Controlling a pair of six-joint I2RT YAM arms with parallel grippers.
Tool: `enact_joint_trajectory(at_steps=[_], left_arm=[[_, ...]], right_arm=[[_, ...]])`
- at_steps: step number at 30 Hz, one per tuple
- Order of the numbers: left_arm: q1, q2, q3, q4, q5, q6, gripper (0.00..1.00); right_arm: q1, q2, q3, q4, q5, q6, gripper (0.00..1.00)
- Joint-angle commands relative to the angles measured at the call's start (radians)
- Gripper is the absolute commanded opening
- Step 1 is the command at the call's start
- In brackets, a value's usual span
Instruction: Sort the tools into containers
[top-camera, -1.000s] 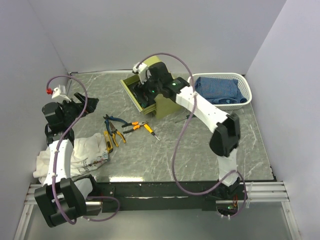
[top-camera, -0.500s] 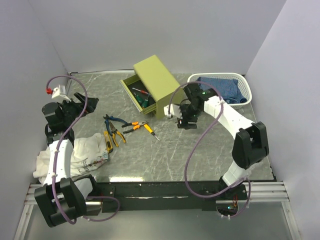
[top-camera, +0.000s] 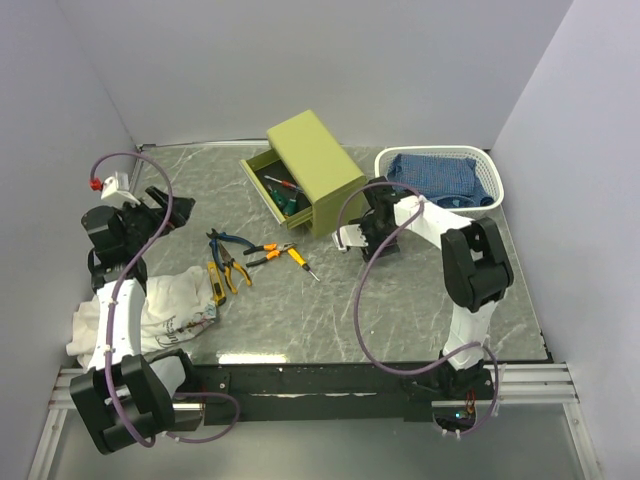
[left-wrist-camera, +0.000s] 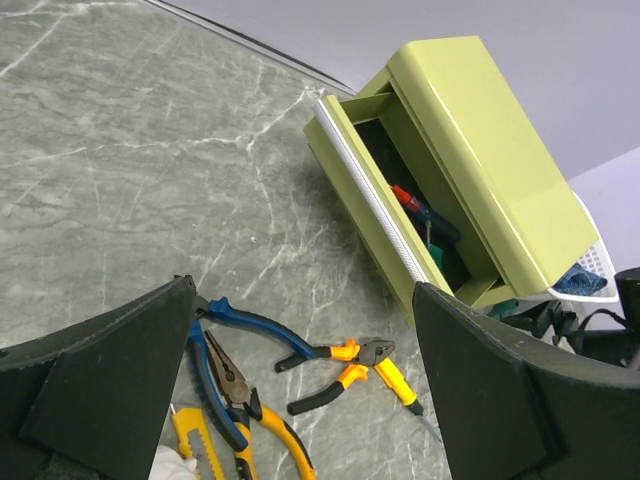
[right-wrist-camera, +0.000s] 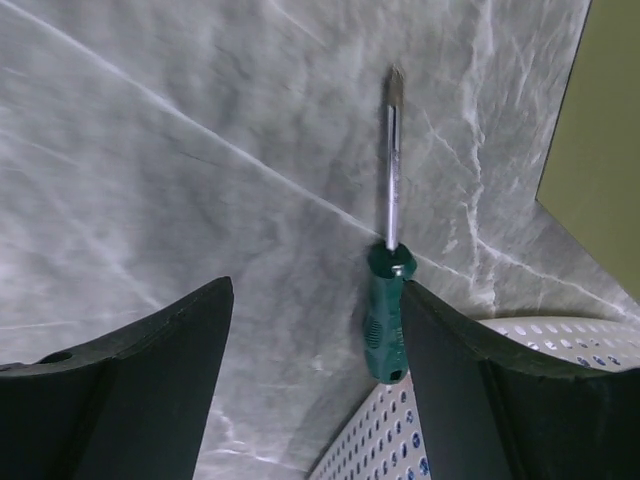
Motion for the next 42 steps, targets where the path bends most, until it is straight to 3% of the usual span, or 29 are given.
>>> enact_joint_trajectory(at_steps=[1,11,16,20,22,23,26,29,34,38,39,41,42], left_arm=[[0.016,0.002,0.012,0.019,0.018,0.005,0.97],[0.045,0.025,0.022,0.029,0.033,-0.006,0.97],[0.058,0.028,0.02,0.034,0.039,-0.013,0.96],[0.062,0.028,0.017,0.034,0.038,-0.012,0.96],[0.062,0.027,0.012,0.046,0.038,-0.018,0.96],[0.062,0.027,0.005,0.051,0.041,-0.022,0.96],[0.062,0.024,-0.005,0.068,0.043,-0.033,0.97],[0.062,0.021,-0.006,0.072,0.044,-0.036,0.96],[0.059,0.014,-0.021,0.098,0.046,-0.055,0.96],[0.053,0.004,-0.052,0.131,0.035,-0.072,0.97],[0.052,0.002,-0.054,0.12,0.017,-0.073,0.96],[0.047,0.002,-0.049,0.102,0.006,-0.07,0.96],[0.047,0.002,-0.046,0.091,0.004,-0.067,0.97]], right_arm=[[-0.035,0.055,0.069,0.044,0.053,-0.048,0.75],[-0.095,0.181,0.186,0.009,0.102,-0.089,0.74],[-0.099,0.233,0.227,-0.066,0.108,-0.097,0.65],[-0.096,0.243,0.241,-0.131,0.099,-0.095,0.42],[-0.092,0.217,0.22,-0.132,0.085,-0.081,0.38],[-0.089,0.204,0.191,-0.134,0.072,-0.078,0.3],[-0.078,0.145,0.131,-0.14,0.027,-0.043,0.17],[-0.069,0.048,0.089,-0.183,-0.045,0.004,0.1],[-0.021,-0.212,0.066,-0.307,-0.293,0.067,0.03],[0.065,-0.317,0.169,-0.223,-0.464,0.344,0.0],[0.109,-0.32,0.196,-0.182,-0.478,0.524,0.0],[0.152,-0.302,0.27,-0.021,-0.473,0.721,0.0],[0.19,-0.288,0.293,0.041,-0.447,0.926,0.0]])
